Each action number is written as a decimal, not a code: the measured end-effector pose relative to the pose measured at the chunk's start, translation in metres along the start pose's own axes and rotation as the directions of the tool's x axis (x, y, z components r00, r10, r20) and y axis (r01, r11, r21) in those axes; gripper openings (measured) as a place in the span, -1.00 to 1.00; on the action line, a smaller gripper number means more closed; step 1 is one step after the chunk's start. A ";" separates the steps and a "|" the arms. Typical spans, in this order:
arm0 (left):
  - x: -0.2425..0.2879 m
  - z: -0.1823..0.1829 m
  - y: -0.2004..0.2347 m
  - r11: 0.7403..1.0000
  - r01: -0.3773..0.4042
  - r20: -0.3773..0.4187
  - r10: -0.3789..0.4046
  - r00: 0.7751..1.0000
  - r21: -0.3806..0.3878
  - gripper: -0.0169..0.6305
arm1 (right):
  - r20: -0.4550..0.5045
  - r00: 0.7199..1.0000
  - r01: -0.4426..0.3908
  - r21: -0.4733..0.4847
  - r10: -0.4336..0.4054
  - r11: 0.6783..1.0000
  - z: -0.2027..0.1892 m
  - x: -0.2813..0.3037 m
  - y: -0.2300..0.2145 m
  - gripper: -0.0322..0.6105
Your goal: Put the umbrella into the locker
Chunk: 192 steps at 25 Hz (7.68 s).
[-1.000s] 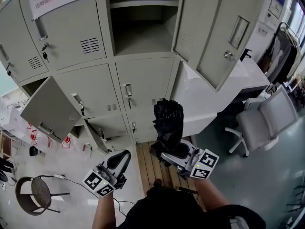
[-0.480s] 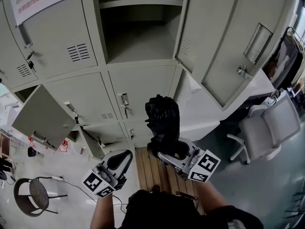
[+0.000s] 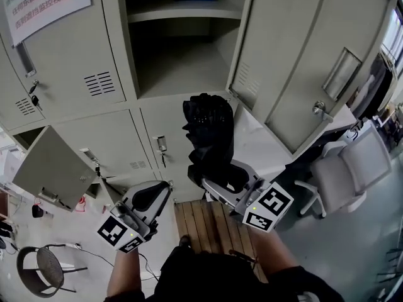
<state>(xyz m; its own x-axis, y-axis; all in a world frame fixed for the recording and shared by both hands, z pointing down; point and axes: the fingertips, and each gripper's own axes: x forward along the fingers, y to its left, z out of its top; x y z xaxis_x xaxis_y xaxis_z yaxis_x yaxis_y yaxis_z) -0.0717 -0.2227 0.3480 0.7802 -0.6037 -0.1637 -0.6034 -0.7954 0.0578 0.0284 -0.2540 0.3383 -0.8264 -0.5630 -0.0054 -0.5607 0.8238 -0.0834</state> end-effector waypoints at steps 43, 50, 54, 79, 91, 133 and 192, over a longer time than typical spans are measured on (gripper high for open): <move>0.050 0.140 0.074 0.963 0.027 0.037 -0.038 0.999 0.267 -0.86 | -0.247 0.907 0.246 -0.346 -0.341 0.905 0.123 0.131 -0.109 -0.16; 0.053 0.140 0.076 0.963 0.022 0.031 -0.031 0.999 0.267 -0.86 | -0.281 0.900 0.213 -0.385 -0.334 0.898 0.115 0.134 -0.104 -0.17; 0.053 0.134 0.077 0.968 0.025 0.026 -0.033 0.999 0.251 -0.86 | -0.299 0.888 0.218 -0.397 -0.351 0.891 0.121 0.140 -0.115 -0.17; 0.058 0.139 0.083 0.956 0.035 0.015 -0.041 0.999 0.292 -0.86 | -0.397 0.831 0.197 -0.445 -0.389 0.874 0.137 0.235 -0.173 -0.16; 0.070 0.133 0.100 0.961 -0.003 0.014 -0.001 1.000 0.275 -0.86 | -0.443 0.801 0.170 -0.477 -0.403 0.862 0.126 0.246 -0.184 -0.16; 0.050 0.126 0.095 0.972 -0.025 0.019 0.021 1.000 0.235 -0.86 | -0.297 0.871 0.159 -0.583 -0.391 0.797 0.178 0.218 -0.152 -0.30; -0.016 -0.089 -0.126 0.990 -0.070 -0.043 0.065 0.997 -0.124 -0.86 | 0.168 0.980 -0.096 -0.064 0.106 0.993 -0.057 -0.108 0.058 -0.87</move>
<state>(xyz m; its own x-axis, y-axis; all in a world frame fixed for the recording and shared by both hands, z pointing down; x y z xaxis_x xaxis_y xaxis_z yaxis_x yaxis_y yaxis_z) 0.0065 -0.1179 0.4314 0.7454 -0.6562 -0.1175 -0.6316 -0.7515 0.1904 0.0817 -0.1415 0.3912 -0.8607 -0.4755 -0.1819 -0.4805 0.8768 -0.0186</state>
